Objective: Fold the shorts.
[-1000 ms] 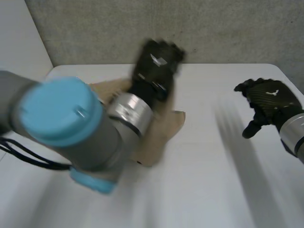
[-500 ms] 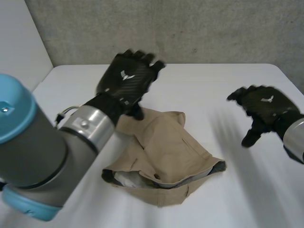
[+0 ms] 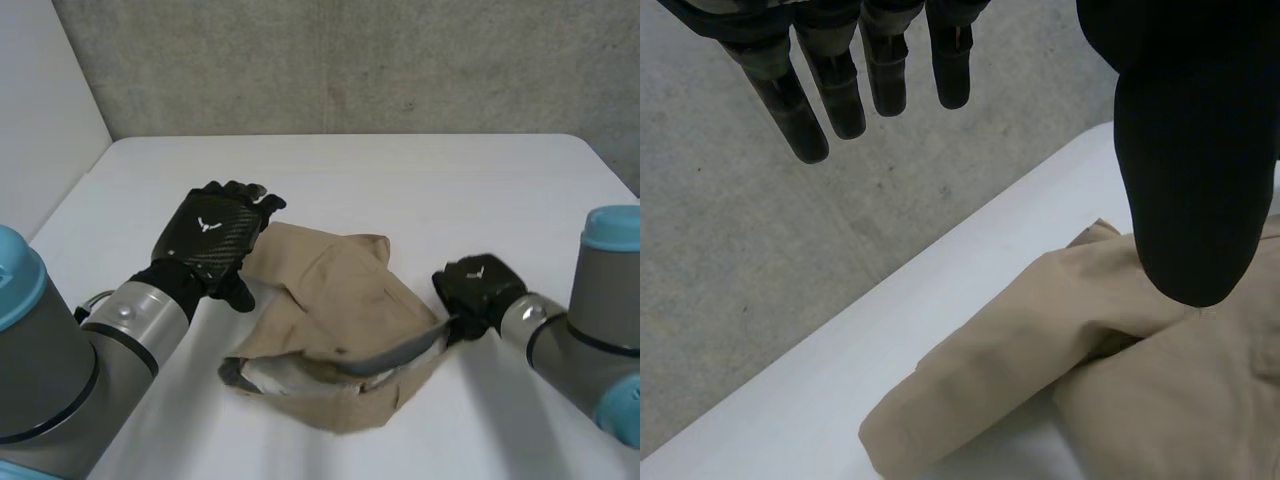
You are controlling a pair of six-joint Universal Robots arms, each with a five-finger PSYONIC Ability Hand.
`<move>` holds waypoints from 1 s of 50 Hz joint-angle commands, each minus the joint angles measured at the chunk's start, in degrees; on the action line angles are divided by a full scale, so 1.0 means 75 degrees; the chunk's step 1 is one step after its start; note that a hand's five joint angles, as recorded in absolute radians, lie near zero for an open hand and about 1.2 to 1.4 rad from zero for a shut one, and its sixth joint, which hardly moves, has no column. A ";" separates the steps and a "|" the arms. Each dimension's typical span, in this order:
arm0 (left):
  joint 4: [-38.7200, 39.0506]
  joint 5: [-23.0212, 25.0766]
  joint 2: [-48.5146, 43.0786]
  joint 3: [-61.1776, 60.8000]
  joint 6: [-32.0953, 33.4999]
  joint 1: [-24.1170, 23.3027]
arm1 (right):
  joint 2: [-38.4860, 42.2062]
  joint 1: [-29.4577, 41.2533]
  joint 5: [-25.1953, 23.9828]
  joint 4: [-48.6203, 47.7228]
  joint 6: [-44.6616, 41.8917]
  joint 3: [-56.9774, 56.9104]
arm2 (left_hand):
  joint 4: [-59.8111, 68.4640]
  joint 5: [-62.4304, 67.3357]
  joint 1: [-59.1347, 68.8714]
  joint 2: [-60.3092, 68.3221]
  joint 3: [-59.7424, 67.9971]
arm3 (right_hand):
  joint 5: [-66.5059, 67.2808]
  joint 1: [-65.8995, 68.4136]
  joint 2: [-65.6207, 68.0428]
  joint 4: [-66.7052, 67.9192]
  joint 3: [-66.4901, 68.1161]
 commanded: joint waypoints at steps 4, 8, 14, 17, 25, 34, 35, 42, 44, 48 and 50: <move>-0.0018 -0.0016 0.0194 0.0001 -0.0019 0.0151 | 0.1141 -0.0339 0.0508 -0.1227 -0.0815 -0.2650 | 0.0309 0.0349 0.0229 0.0274 0.0232 | 0.1966 0.3291 0.1750 0.1681 0.1719; -0.0018 -0.0016 0.0240 0.0001 -0.0019 0.0128 | 0.1927 -0.0539 0.1105 -0.1216 -0.1330 -0.4044 | 0.0309 0.0349 0.0229 0.0274 0.0232 | 0.1966 0.3291 0.1750 0.1681 0.1719; -0.0042 -0.0004 0.0252 -0.0058 -0.0019 0.0116 | 0.2198 -0.0668 0.1821 -0.1134 -0.1730 -0.4937 | 0.0309 0.0349 0.0229 0.0274 0.0232 | -0.3879 -0.2554 -0.4095 -0.4163 -0.4125; -0.0007 0.0007 0.0241 -0.0116 -0.0019 0.0116 | 0.2011 -0.0610 0.1903 -0.0912 -0.1695 -0.4762 | 0.0309 0.0349 0.0229 0.0274 0.0232 | -0.7367 -0.6042 -0.7584 -0.7652 -0.7614; -0.0007 0.0007 0.0194 -0.0128 -0.0031 0.0116 | 0.0208 -0.0528 0.1751 -0.0068 -0.1624 -0.2667 | 0.0421 0.0461 0.0341 0.0386 0.0344 | -0.7367 -0.6042 -0.7584 -0.7652 -0.7614; -0.0007 0.0007 0.0112 -0.0140 -0.0031 0.0034 | -0.1854 -0.0025 0.1318 0.0388 -0.0806 -0.0043 | 0.1026 0.1066 0.0946 0.0991 0.0949 | -0.6395 -0.5070 -0.6611 -0.6680 -0.6642; -0.0007 0.0007 0.0100 -0.0140 -0.0031 0.0022 | -0.1985 0.0034 0.1259 0.0494 -0.0676 0.0135 | 0.1226 0.1266 0.1146 0.1192 0.1149 | -0.6303 -0.4978 -0.6519 -0.6588 -0.6550; -0.0007 0.0007 -0.0076 -0.0187 -0.0159 0.0010 | -0.2396 0.0608 0.0709 0.0882 0.0215 0.1236 | 0.1430 0.1470 0.1350 0.1396 0.1353 | -0.6033 -0.4708 -0.6249 -0.6318 -0.6280; -0.0007 0.0007 -0.0134 -0.0199 -0.0276 0.0010 | -0.2396 0.0749 0.0661 0.0858 0.0262 0.1437 | 0.1520 0.1560 0.1440 0.1485 0.1443 | -0.6033 -0.4708 -0.6249 -0.6317 -0.6280; -0.0007 -0.0004 -0.0216 -0.0210 -0.0499 -0.0083 | -0.2221 0.1089 0.0696 0.0496 0.0274 0.1789 | 0.1542 0.1582 0.1462 0.1508 0.1465 | -0.5921 -0.4596 -0.6137 -0.6206 -0.6168; -0.0007 -0.0004 -0.0240 -0.0234 -0.0639 -0.0118 | -0.1952 0.1207 0.0743 -0.0030 0.0251 0.1894 | 0.1520 0.1560 0.1440 0.1486 0.1443 | -0.5742 -0.4417 -0.5958 -0.6027 -0.5989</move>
